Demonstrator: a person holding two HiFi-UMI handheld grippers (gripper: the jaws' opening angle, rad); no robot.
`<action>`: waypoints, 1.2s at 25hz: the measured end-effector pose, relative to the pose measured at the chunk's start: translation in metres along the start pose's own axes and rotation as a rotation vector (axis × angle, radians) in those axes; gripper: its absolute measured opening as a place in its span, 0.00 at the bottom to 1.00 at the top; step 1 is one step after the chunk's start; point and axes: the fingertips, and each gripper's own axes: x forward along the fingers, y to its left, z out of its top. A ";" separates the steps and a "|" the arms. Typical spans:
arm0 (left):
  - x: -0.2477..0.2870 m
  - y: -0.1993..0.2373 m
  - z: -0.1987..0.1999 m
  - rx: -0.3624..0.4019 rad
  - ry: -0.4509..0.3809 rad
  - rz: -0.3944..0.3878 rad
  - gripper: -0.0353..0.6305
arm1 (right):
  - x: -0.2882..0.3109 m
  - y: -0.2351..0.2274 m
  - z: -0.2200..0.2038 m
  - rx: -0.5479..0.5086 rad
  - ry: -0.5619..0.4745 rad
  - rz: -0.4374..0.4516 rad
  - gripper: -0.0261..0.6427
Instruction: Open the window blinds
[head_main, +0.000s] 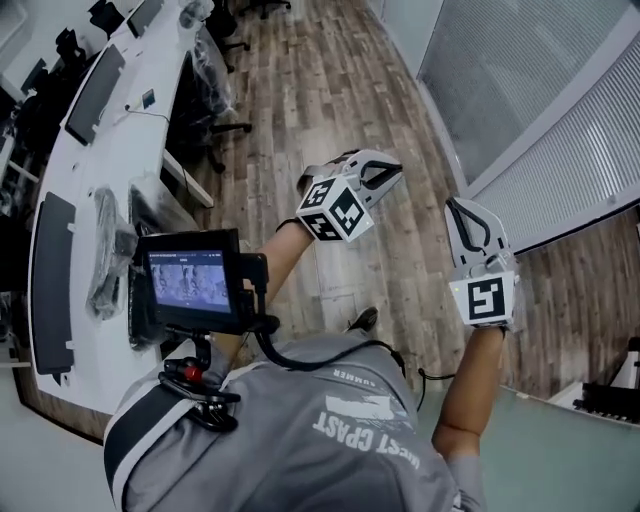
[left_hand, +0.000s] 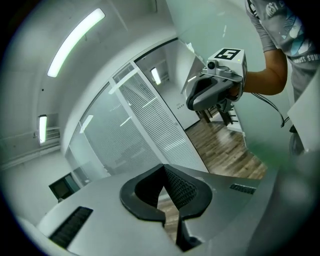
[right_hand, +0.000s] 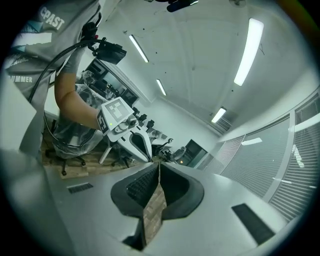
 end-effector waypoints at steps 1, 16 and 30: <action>0.015 0.007 -0.002 -0.004 0.010 0.004 0.06 | 0.007 -0.013 -0.011 0.014 -0.010 0.002 0.04; 0.200 0.132 -0.033 0.008 0.104 0.058 0.06 | 0.118 -0.184 -0.137 0.082 -0.114 0.012 0.04; 0.315 0.365 -0.154 0.007 -0.030 0.041 0.06 | 0.376 -0.308 -0.172 -0.027 0.065 -0.058 0.04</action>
